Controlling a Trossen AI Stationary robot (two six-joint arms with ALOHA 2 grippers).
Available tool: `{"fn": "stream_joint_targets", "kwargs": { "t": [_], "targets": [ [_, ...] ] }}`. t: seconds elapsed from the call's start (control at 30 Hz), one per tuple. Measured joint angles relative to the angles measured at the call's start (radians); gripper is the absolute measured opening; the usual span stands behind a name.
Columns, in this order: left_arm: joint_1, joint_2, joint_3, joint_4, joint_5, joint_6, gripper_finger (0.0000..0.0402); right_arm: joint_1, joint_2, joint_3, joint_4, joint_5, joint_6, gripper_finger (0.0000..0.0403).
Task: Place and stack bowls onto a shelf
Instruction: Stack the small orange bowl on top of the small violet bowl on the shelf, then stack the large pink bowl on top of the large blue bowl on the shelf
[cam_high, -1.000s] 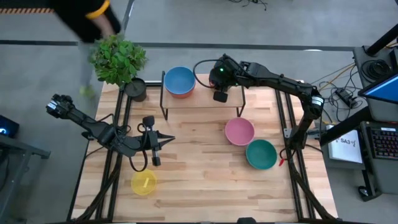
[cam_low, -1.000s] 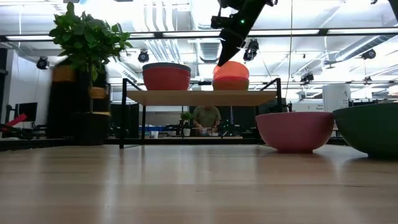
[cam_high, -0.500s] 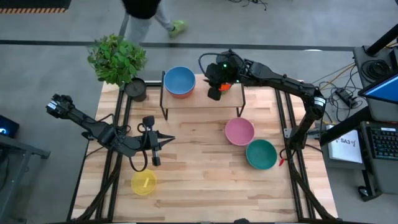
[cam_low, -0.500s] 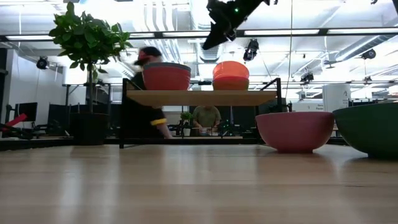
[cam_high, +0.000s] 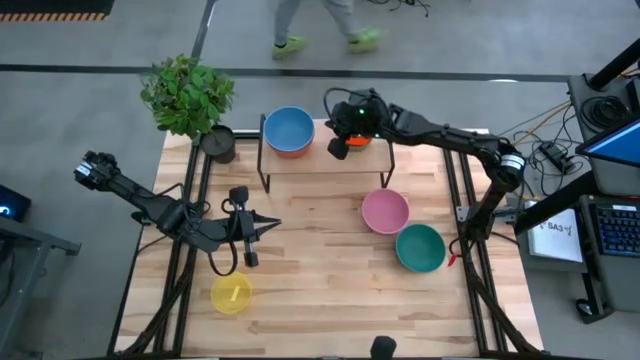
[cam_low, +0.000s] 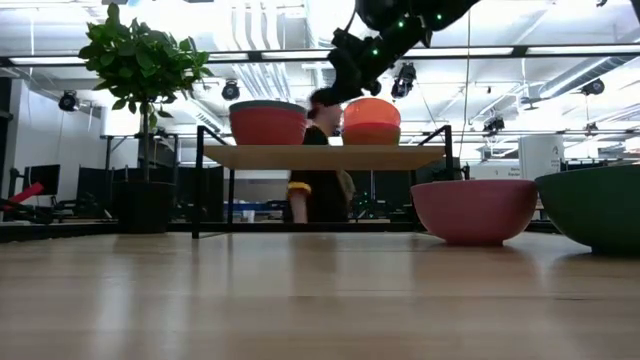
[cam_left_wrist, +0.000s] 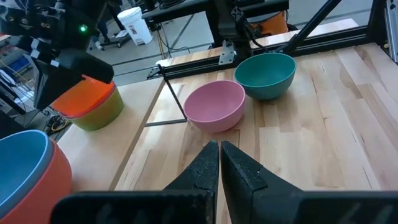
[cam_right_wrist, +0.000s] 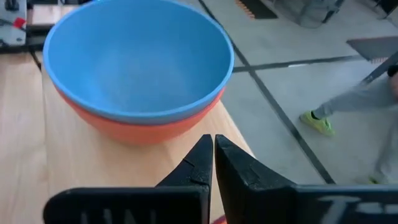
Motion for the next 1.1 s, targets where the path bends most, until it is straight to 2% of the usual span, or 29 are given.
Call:
{"fn": "stream_joint_targets", "kwargs": {
  "t": [0.4, 0.67, 0.9, 1.1],
  "targets": [
    [0.000, 0.000, 0.000, 0.000, 0.000, 0.000, 0.0000, -0.001, -0.003, -0.085, 0.088, 0.006, 0.043, 0.0009],
    [0.000, 0.000, 0.000, -0.001, 0.000, 0.000, 0.0000, 0.008, -0.030, -0.087, 0.111, 0.007, 0.052, 0.0009],
    [0.000, 0.000, 0.000, -0.017, 0.001, -0.012, 0.0000, 0.047, -0.137, -0.133, 0.102, 0.001, 0.070, 0.0009],
    [0.000, 0.000, 0.000, -0.016, 0.001, -0.023, 0.0000, 0.164, -0.307, -0.337, 0.208, -0.002, 0.120, 0.0009]
  ]
}}
